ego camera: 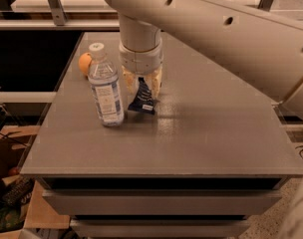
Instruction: Move rxbar blueberry near blue plastic bottle
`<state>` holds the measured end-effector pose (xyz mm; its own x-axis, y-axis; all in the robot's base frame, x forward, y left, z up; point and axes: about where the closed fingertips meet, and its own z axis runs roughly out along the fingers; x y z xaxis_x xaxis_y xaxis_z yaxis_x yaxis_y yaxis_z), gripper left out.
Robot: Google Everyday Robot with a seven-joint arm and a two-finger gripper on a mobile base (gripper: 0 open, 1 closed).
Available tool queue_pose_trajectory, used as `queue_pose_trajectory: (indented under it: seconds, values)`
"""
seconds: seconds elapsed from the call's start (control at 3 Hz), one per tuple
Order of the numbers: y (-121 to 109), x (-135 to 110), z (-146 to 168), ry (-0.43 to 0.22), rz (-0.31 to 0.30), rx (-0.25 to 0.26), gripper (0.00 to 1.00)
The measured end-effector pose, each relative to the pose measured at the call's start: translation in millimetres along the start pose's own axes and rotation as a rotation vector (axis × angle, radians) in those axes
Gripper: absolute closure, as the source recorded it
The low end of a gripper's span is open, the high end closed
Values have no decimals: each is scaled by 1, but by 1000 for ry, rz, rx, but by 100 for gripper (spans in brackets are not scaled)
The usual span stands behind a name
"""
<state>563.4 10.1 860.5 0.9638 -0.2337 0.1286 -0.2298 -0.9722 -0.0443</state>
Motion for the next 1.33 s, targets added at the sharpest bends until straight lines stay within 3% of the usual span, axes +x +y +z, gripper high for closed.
queue_pose_trajectory:
  seconds: [0.67, 1.33]
  values:
    - [-22, 13, -3, -47, 22, 49, 59]
    - [-25, 19, -5, -75, 24, 76, 13]
